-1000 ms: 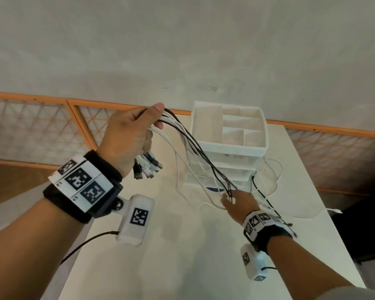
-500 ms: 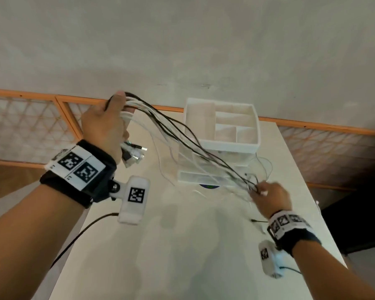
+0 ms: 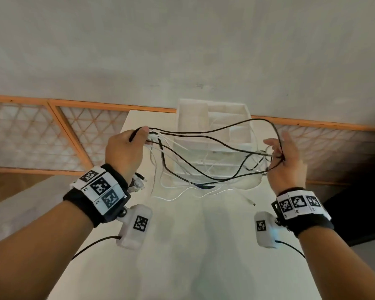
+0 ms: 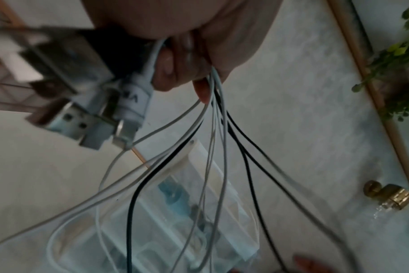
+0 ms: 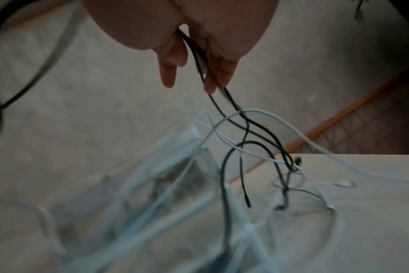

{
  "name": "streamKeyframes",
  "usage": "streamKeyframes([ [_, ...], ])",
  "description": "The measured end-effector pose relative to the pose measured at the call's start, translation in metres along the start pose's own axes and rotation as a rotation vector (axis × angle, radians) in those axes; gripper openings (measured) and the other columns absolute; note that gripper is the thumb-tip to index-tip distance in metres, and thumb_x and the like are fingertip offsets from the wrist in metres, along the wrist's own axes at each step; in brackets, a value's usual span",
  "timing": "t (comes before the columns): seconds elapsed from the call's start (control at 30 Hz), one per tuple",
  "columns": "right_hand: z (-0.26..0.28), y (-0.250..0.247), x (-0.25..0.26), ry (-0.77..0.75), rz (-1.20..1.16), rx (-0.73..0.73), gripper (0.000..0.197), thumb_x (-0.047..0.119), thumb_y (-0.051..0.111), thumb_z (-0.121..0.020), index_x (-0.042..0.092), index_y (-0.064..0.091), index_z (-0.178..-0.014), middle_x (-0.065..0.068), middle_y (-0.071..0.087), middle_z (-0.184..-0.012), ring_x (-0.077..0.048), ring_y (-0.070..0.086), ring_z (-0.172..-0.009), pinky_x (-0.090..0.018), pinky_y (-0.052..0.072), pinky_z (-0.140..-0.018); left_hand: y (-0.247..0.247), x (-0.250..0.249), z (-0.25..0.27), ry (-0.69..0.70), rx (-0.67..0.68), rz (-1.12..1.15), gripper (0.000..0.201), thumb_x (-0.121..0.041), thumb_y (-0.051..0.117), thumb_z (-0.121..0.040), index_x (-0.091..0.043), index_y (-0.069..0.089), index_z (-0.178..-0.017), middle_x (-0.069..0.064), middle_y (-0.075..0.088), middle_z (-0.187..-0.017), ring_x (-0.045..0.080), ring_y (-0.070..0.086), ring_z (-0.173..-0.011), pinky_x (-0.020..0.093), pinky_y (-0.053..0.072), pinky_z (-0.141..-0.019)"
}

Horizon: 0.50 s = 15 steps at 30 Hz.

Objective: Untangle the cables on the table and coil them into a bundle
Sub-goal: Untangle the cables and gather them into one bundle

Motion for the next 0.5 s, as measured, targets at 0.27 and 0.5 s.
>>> streamKeyframes([
  [0.27, 0.079, 0.042, -0.127, 0.505, 0.57, 0.573, 0.023, 0.027, 0.056, -0.097, 0.025, 0.068, -0.116, -0.019, 0.064, -0.118, -0.039, 0.059, -0.109, -0.041, 0.048, -0.095, -0.033, -0.018, -0.008, -0.036, -0.169, 0.277, 0.042, -0.042, 0.065, -0.091, -0.027, 0.061, -0.052, -0.011, 0.038, -0.037, 0.012, 0.028, -0.034, 0.02, 0.026, -0.038],
  [0.5, 0.007, 0.022, -0.006, 0.103, 0.097, 0.175, 0.024, 0.019, 0.048, -0.098, 0.025, 0.069, -0.108, -0.009, 0.065, -0.104, -0.03, 0.064, -0.096, -0.027, 0.043, -0.084, 0.004, 0.0, 0.006, 0.068, 0.1, -0.098, 0.038, -0.046, 0.06, -0.093, -0.015, 0.073, -0.075, -0.01, 0.048, -0.038, 0.008, 0.039, -0.039, 0.027, 0.03, -0.049],
])
Point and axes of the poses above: each hand's wrist, its own z-axis away from the middle knuckle, its own y-axis out of the palm, x = y × z, the point moved 7 cm from there along -z, towards the middle knuckle
